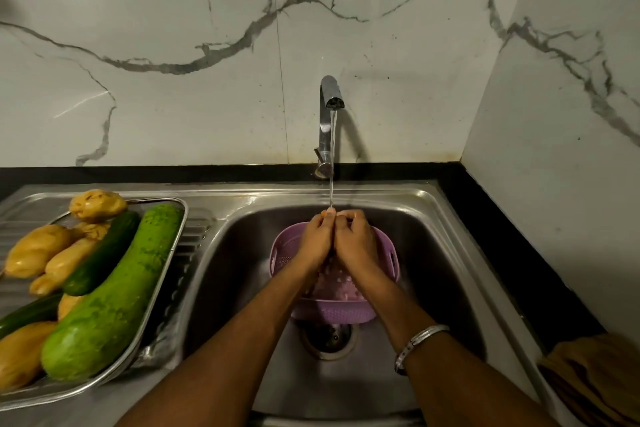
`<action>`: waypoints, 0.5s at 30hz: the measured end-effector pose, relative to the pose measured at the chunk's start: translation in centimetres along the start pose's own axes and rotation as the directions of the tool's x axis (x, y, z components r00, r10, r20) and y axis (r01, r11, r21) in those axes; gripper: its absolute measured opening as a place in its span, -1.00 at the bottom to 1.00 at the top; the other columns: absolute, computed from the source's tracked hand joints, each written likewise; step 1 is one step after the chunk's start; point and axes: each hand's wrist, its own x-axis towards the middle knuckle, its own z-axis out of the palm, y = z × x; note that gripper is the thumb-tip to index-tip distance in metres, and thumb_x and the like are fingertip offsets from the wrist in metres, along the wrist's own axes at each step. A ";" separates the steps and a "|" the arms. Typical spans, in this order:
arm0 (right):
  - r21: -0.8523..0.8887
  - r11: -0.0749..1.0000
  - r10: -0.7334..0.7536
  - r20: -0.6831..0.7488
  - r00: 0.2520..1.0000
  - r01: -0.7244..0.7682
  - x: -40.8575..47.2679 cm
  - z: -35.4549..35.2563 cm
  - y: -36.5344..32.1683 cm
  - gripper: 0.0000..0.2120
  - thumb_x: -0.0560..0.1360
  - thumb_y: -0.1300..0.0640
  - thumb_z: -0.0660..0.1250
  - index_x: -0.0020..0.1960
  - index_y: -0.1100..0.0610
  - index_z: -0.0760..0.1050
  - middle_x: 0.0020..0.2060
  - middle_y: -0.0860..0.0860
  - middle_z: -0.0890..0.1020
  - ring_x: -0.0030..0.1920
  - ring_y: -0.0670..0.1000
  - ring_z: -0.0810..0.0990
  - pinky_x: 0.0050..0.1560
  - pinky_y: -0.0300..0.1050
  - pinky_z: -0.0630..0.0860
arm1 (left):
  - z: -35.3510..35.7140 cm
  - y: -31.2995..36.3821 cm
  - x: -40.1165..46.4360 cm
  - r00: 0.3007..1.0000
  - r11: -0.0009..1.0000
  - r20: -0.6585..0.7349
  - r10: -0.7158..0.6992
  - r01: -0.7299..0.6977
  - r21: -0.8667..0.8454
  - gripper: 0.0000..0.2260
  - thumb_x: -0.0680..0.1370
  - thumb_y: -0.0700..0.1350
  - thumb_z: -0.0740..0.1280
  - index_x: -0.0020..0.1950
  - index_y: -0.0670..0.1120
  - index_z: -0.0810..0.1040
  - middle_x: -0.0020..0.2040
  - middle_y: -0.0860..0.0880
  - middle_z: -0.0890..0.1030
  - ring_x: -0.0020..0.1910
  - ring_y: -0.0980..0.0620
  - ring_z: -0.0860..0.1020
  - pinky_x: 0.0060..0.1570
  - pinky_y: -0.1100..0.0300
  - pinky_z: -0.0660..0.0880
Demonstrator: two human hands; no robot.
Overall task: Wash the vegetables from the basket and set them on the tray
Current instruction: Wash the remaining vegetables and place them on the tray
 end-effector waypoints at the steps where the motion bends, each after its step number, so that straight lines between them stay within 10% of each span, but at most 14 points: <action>1: -0.001 1.000 0.000 -0.031 1.000 0.000 0.0 0.0 -0.1 -0.81 0.70 0.03 0.17 0.16 0.11 0.48 -0.10 -0.05 0.56 -0.16 -0.13 0.50 -0.29 -0.33 0.34 | 0.2 0.0 -0.1 0.999 1.000 -0.028 0.015 -0.015 0.013 -0.68 0.72 0.05 0.10 0.34 -0.06 0.48 0.12 -0.04 0.60 0.09 0.02 0.58 0.17 0.01 0.55; 6: -0.194 0.979 -0.078 -0.083 0.993 0.061 -0.1 0.5 0.3 -0.69 0.66 0.00 0.23 -0.24 0.06 0.40 -0.35 -0.04 0.53 -0.27 0.00 0.53 -0.32 -0.15 0.30 | -0.1 -0.4 0.4 0.986 0.997 -0.165 0.006 0.006 0.072 -0.71 0.70 0.03 0.16 0.22 -0.11 0.56 0.05 -0.10 0.65 0.06 -0.05 0.63 0.14 -0.04 0.58; 11: -0.530 0.836 -0.200 -0.050 0.979 0.143 -1.2 0.6 0.5 -0.73 0.64 -0.04 0.23 -0.16 0.01 0.57 -0.33 -0.08 0.60 -0.33 -0.12 0.54 -0.42 -0.23 0.28 | -0.8 -1.4 1.9 0.973 0.991 -0.216 -0.087 0.106 0.077 -0.68 0.69 0.03 0.18 0.04 -0.14 0.63 0.01 -0.16 0.68 0.06 -0.16 0.63 0.21 -0.13 0.53; 15: -0.526 0.848 -0.140 -0.095 0.986 0.070 -1.7 0.4 0.4 -0.70 0.61 -0.05 0.31 -0.22 0.06 0.61 -0.35 -0.05 0.63 -0.37 -0.10 0.55 -0.46 -0.23 0.28 | -0.7 -0.6 0.9 0.954 0.955 -0.116 -0.278 0.262 -0.138 -0.62 0.69 0.07 0.16 -0.21 -0.09 0.54 -0.26 -0.14 0.55 -0.19 -0.15 0.54 -0.11 0.03 0.50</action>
